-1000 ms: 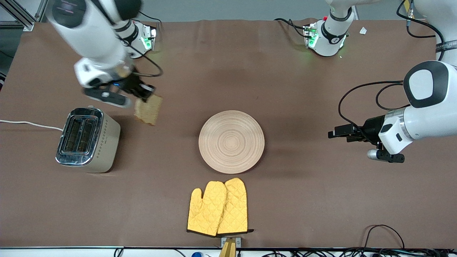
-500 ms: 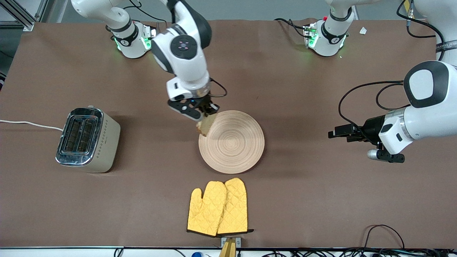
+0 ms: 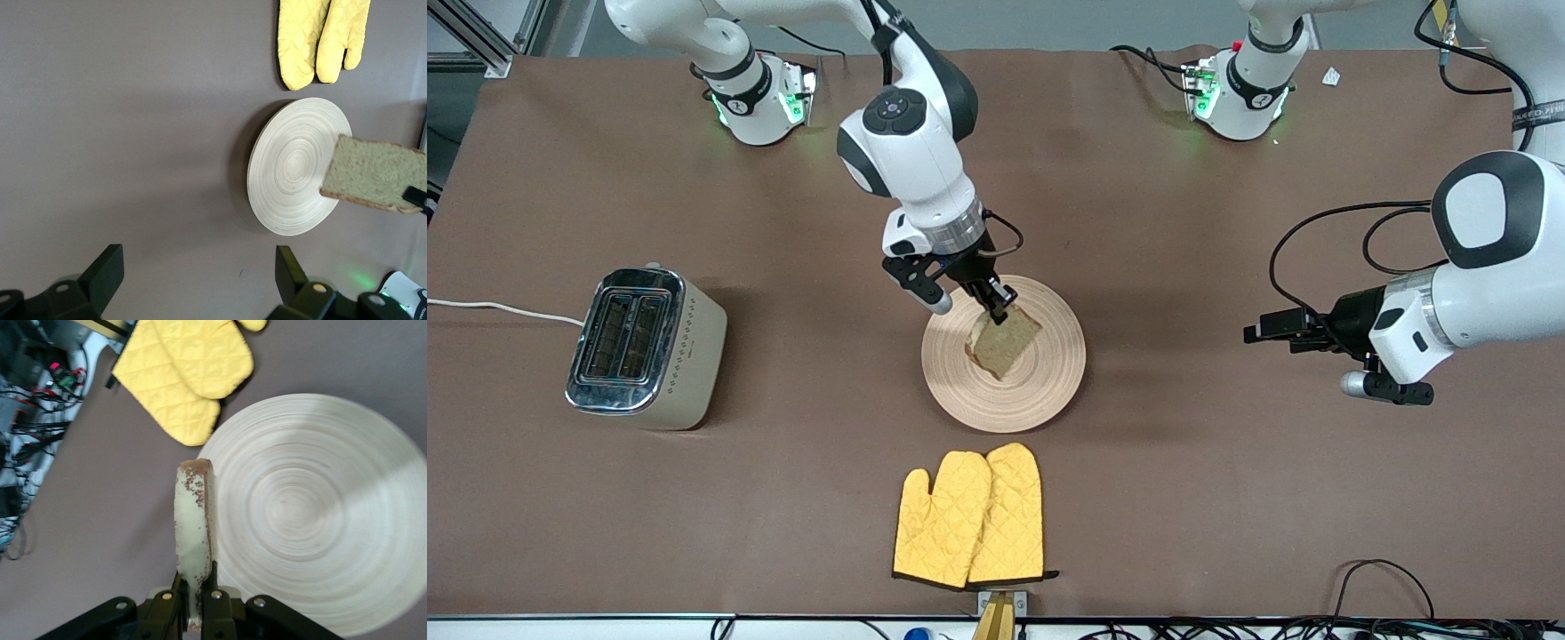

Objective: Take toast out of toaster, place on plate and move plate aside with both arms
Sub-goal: 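Carry the toast over the wooden plate and lower it onto the plate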

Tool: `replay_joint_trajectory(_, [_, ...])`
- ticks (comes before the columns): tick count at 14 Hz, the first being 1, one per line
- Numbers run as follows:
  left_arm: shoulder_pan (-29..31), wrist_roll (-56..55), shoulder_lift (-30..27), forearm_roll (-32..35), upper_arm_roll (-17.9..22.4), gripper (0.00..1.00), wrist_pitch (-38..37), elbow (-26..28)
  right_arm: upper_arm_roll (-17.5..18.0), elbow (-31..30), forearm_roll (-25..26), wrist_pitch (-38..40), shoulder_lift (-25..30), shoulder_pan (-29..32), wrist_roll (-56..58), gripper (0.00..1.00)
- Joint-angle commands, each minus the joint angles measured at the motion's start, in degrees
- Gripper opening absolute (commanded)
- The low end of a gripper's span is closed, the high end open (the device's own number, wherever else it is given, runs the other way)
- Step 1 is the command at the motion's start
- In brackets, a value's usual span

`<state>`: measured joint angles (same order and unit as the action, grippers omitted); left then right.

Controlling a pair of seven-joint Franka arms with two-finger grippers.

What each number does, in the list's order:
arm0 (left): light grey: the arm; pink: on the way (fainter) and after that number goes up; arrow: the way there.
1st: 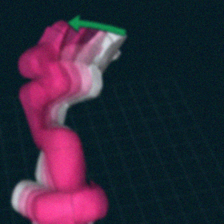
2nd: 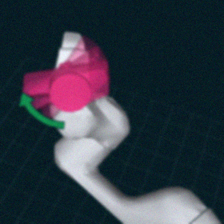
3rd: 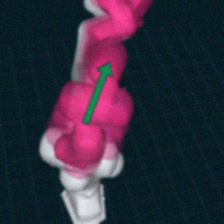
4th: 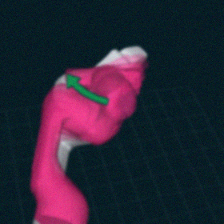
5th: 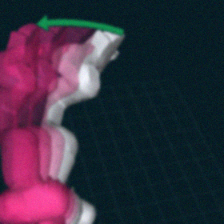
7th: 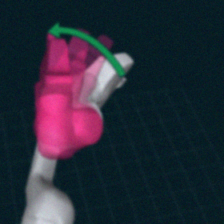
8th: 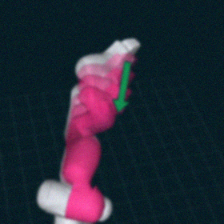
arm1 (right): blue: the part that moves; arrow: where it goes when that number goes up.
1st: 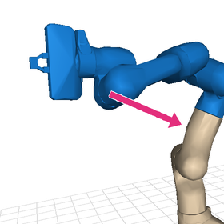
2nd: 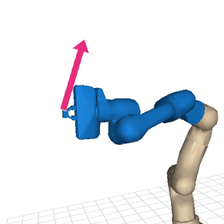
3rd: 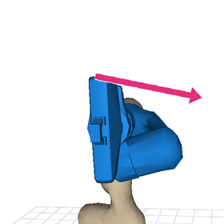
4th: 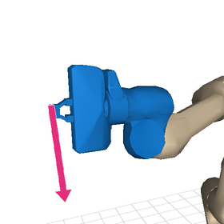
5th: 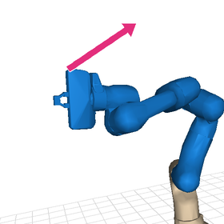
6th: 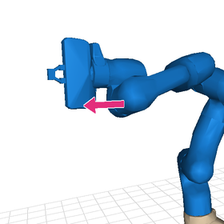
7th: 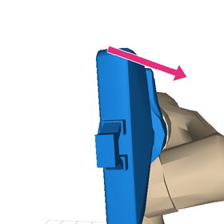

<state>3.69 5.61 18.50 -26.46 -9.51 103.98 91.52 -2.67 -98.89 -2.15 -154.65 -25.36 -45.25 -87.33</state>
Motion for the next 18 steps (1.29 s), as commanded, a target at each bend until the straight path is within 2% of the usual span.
replay_joint_trajectory(1, [0.4,1.2,-0.6,-0.9,-0.1,1.0,-1.0,-0.4,-0.3,-8.8,-1.0,-16.9,-0.8,-1.6,-1.6,0.0])
replay_joint_trajectory(3, [0.4,1.2,-0.4,-0.9,-0.1,1.0,-1.0,-0.3,-0.3,-12.5,-0.9,-23.4,-1.7,-2.3,-0.7,0.0])
replay_joint_trajectory(6, [0.4,1.2,-0.3,-0.9,0.0,1.0,-1.0,-0.3,-0.4,-15.4,0.0,-24.7,-1.6,-2.2,1.4,0.0])
replay_joint_trajectory(8, [0.4,1.2,-0.3,-0.9,-0.1,1.0,-1.0,-0.3,-0.4,-19.4,0.0,-28.3,-1.7,-1.3,5.5,0.0])
replay_joint_trajectory(14, [0.4,1.2,-0.3,-0.9,0.0,1.0,-1.3,-0.3,-0.4,-23.4,0.0,-30.6,-2.0,0.2,15.2,0.0])
replay_joint_trajectory(18, [0.4,1.2,-0.3,-0.9,0.0,1.0,-1.3,-0.2,-0.3,-27.0,0.0,-31.4,-1.5,3.6,25.5,0.02])
